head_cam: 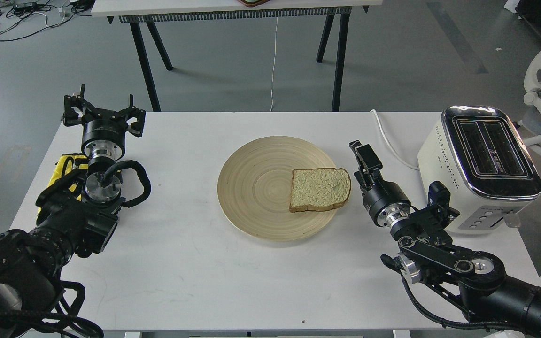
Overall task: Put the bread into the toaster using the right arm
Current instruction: 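Lower the open right gripper onto the bread slice's edge on the plate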
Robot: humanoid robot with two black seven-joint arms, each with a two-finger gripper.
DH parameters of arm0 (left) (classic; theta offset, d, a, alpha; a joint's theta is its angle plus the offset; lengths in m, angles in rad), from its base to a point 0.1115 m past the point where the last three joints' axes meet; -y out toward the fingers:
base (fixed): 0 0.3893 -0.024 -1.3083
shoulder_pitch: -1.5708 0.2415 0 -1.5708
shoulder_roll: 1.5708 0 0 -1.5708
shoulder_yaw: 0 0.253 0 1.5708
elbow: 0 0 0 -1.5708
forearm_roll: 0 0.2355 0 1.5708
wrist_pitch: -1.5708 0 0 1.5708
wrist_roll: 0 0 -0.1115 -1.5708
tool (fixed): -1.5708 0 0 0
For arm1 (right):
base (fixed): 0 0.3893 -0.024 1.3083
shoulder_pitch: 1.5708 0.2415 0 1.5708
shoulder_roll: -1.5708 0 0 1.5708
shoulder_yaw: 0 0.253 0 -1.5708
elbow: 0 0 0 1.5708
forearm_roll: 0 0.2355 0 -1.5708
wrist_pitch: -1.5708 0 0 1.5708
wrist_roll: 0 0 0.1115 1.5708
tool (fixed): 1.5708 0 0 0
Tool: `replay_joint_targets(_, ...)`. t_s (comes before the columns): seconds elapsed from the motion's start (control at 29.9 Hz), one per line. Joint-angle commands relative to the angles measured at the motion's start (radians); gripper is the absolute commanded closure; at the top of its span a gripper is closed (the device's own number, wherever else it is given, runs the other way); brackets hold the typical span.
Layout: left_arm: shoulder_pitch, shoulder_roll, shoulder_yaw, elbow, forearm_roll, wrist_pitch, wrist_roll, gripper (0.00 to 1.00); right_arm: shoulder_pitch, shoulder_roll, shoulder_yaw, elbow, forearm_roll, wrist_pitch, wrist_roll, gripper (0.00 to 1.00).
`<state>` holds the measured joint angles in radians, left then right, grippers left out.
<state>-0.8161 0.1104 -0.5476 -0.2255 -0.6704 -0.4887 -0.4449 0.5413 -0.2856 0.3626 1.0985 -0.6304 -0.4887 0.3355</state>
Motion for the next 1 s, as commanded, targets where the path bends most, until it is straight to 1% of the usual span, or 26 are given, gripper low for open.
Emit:
replay_joint_targets(0.0,0.000,0.000,0.000,0.000,0.002,0.000,0.000,0.00,-0.014,-0.006,-0.010,-0.008,-0.002,0.000,-0.004,0.01)
replay_joint_targets(0.17,0.000,0.000,0.000,0.000,0.000,0.000,0.000,0.00,-0.029,-0.004,-0.031,-0.022,-0.011,0.000,-0.007,0.01)
replay_joint_targets(0.37,0.000,0.000,0.000,0.000,0.000,0.000,0.000,0.00,-0.029,0.008,-0.083,-0.086,-0.011,0.000,-0.009,0.01)
replay_joint_targets(0.57,0.000,0.000,0.000,0.000,0.000,0.000,0.000,0.00,-0.029,0.008,-0.085,-0.086,-0.009,0.000,-0.009,0.03)
replay_joint_targets(0.7,0.000,0.000,0.000,0.000,0.000,0.000,0.000,0.00,-0.029,0.011,-0.088,-0.086,-0.009,0.000,-0.012,0.14)
replay_joint_targets(0.97,0.000,0.000,0.000,0.000,0.000,0.000,0.000,0.00,-0.023,0.032,-0.154,-0.081,-0.009,0.000,-0.013,0.27)
